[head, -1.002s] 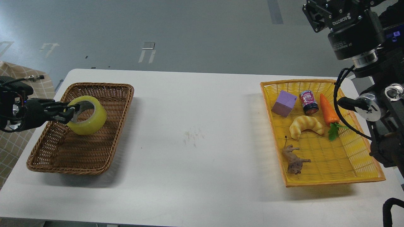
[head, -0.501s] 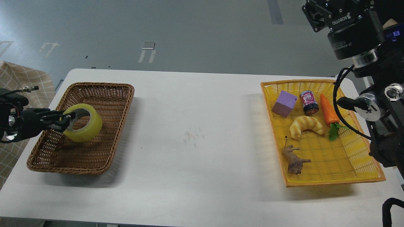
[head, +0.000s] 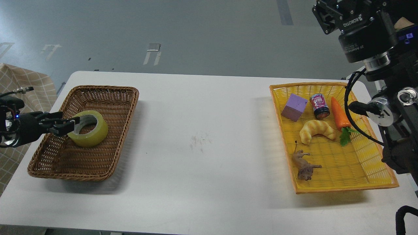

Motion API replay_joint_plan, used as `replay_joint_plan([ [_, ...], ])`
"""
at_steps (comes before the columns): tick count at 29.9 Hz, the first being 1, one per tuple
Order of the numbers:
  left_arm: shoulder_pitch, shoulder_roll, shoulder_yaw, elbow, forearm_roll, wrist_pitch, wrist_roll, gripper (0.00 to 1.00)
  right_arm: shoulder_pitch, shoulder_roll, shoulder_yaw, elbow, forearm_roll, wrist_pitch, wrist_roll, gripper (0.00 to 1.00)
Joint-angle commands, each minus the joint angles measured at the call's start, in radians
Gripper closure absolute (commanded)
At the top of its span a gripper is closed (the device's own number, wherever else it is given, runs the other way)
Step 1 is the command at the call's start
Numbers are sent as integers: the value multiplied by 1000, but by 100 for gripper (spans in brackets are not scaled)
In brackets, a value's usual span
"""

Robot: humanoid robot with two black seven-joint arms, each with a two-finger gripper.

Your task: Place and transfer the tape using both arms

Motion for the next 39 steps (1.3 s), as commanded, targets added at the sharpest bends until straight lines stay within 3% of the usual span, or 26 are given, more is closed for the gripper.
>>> replay_joint_plan([
  [1,-28,-12,-6,68,-135,1,0,2,3,0,3,3,-1,0,0,0],
  [8,-206,-72,-3,93,-374,-16,0,2,23,1,6,1,-1,-9,0,0],
  [12,-218,-96,-9,116,-403,-83,0,2,31,-2,0,-3,-1,-5,0,0],
  [17,-268,-207,-30,139,-602,-101,0,2,92,-9,-6,-34,-1,-3,-2,0],
  [25,-376,-271,-46,84,-1017,-170,0,2,97,1,-9,-41,-1,-5,-51,0],
  [27,-397,-279,-75,50,-1081,-193,0,2,97,3,-12,-51,1,-5,-84,0],
  [28,-417,-300,-114,45,-1124,-200,16,2,97,3,-12,-58,7,3,-119,0],
  [29,-449,-341,-163,51,-1165,-200,66,2,97,3,-12,-64,36,3,-171,0],
  [31,-479,-392,-214,53,-1196,-203,134,2,99,4,-10,-69,82,3,-232,0],
  [32,-495,-449,-263,52,-1213,-207,197,2,100,12,-4,-80,130,3,-289,0],
  [34,-496,-506,-341,32,-1225,-230,241,2,117,17,-1,-98,180,2,-340,0],
  [39,-451,-552,-480,-114,-1233,-263,252,2,148,15,-4,-123,186,0,-348,0],
])
